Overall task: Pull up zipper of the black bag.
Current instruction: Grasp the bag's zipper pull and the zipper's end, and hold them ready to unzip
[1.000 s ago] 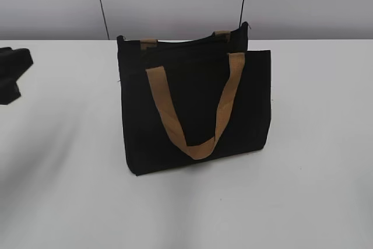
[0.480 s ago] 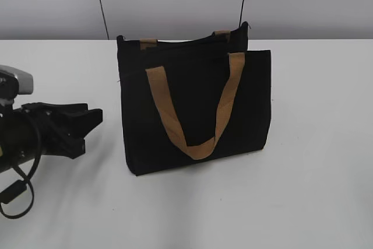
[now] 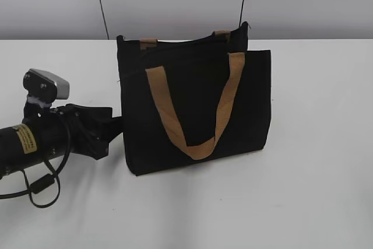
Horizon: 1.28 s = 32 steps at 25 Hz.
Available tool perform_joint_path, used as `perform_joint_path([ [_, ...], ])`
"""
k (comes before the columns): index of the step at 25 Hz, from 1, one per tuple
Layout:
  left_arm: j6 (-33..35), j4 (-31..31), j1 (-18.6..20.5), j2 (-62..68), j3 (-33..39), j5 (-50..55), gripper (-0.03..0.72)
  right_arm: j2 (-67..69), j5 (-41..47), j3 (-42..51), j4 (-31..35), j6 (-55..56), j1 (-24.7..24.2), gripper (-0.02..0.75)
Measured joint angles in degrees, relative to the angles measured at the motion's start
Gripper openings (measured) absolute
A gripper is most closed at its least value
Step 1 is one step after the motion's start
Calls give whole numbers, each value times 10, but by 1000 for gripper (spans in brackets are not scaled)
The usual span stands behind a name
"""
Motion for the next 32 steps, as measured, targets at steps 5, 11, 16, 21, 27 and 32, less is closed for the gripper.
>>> perform_joint_path([
  [5, 14, -17, 0, 3, -22, 0, 399, 0, 0, 0, 0, 0, 0, 400],
  [11, 16, 2, 0, 37, -42, 0, 397, 0, 0, 0, 0, 0, 0, 400],
  [16, 17, 4, 0, 43, -58, -8, 363, 0, 0, 0, 0, 0, 0, 400],
  [21, 17, 22, 0, 45, -71, -9, 354, 0, 0, 0, 0, 0, 0, 400],
  [27, 17, 38, 0, 50, -74, -9, 333, 0, 0, 0, 0, 0, 0, 400],
  [32, 17, 29, 0, 50, -74, 2, 183, 0, 0, 0, 0, 0, 0, 400],
])
